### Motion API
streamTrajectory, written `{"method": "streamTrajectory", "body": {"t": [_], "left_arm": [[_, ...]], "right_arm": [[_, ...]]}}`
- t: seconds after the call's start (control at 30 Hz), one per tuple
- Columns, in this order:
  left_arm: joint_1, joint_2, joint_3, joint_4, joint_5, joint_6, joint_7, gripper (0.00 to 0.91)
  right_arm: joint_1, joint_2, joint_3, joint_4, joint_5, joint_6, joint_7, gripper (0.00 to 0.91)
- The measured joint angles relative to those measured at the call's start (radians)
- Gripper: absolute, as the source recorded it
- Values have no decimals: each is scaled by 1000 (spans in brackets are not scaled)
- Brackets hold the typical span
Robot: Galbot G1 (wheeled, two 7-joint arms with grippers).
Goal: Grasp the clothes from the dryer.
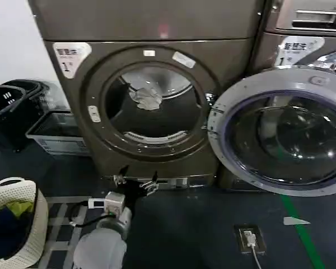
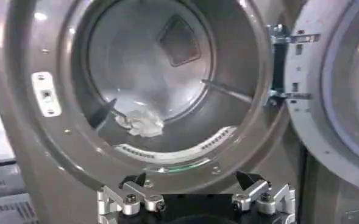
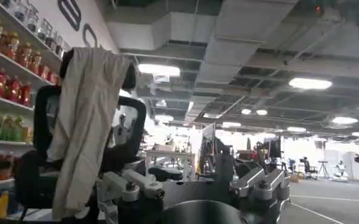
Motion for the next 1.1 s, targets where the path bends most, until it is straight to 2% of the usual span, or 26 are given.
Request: {"method": "streamTrajectory", "body": {"t": [0.47, 1.1], "left_arm": [[0, 1, -1, -4, -2, 0, 1, 907], [3, 6, -20, -10, -7, 0, -1, 907]], "right_arm": [[1, -1, 6, -9, 8, 15, 25, 907], [4, 4, 0, 2, 22, 20, 25, 907]]}}
